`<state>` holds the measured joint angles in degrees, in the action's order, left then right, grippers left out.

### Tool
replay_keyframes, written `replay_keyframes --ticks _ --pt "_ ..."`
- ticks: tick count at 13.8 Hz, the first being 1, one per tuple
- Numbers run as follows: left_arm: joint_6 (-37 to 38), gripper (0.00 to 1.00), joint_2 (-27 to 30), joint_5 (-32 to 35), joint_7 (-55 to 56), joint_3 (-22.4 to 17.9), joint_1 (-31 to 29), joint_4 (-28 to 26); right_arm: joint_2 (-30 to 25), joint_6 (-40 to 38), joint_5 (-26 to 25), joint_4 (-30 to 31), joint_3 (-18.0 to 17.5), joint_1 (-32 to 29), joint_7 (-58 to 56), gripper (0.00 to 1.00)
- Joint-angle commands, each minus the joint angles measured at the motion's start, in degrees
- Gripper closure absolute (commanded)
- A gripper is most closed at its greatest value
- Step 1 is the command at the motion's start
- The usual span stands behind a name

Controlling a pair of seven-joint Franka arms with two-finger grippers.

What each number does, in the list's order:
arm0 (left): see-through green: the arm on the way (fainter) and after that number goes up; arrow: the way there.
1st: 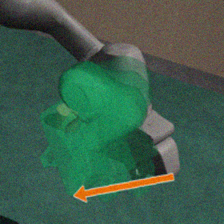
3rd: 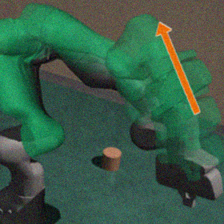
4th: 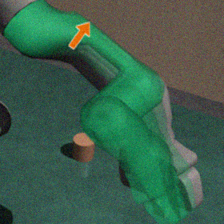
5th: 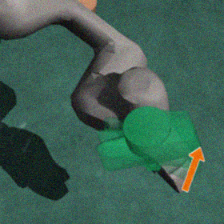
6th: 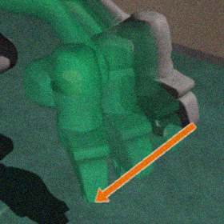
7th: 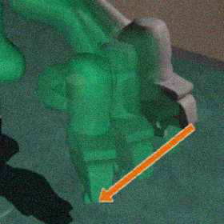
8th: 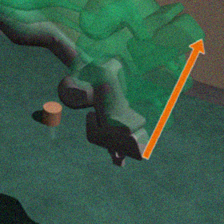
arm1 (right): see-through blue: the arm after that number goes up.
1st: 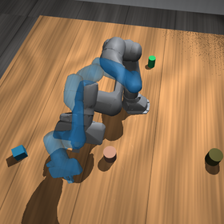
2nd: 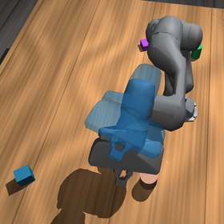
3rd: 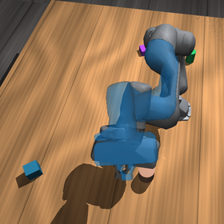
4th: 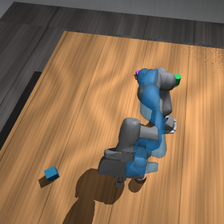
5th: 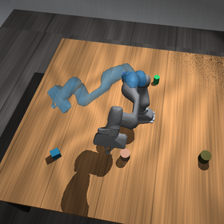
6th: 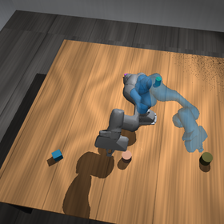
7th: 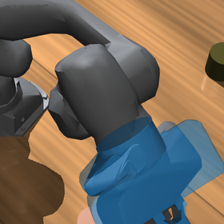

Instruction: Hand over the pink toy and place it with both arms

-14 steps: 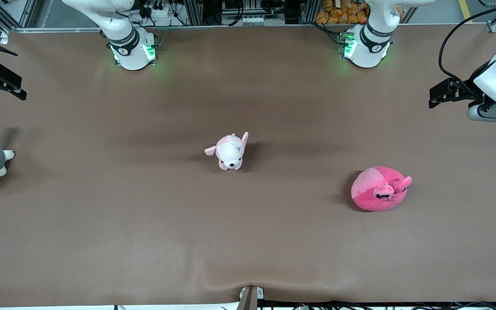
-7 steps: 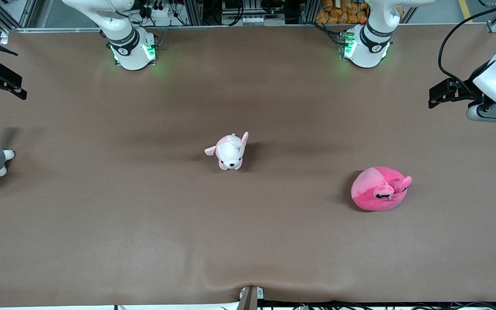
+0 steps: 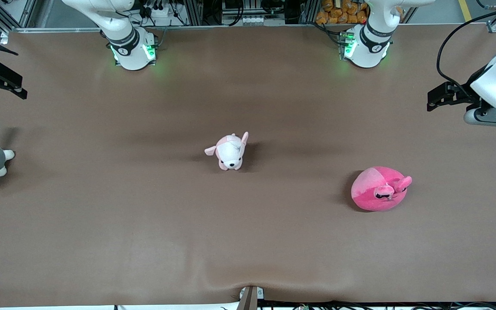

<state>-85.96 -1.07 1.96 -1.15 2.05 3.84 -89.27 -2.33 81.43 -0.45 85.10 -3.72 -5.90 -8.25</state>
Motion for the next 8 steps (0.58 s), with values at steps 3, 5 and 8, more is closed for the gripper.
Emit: replay_keyframes --ticks 3,5,8 --pt "-1.67 0.00 -0.33 1.29 -0.34 0.32 0.20 0.23 0.39 -0.66 0.62 -0.72 -0.06 -0.43 -0.19 0.00" --pt "-2.02 0.00 -0.33 3.57 -0.18 1.19 0.29 0.58 0.39 -0.66 0.62 -0.72 -0.06 -0.43 -0.19 0.00" --pt "-1.84 0.00 -1.30 1.12 7.80 1.11 -0.59 0.58 0.39 -0.66 0.62 -0.72 -0.06 -0.43 -0.19 0.00"
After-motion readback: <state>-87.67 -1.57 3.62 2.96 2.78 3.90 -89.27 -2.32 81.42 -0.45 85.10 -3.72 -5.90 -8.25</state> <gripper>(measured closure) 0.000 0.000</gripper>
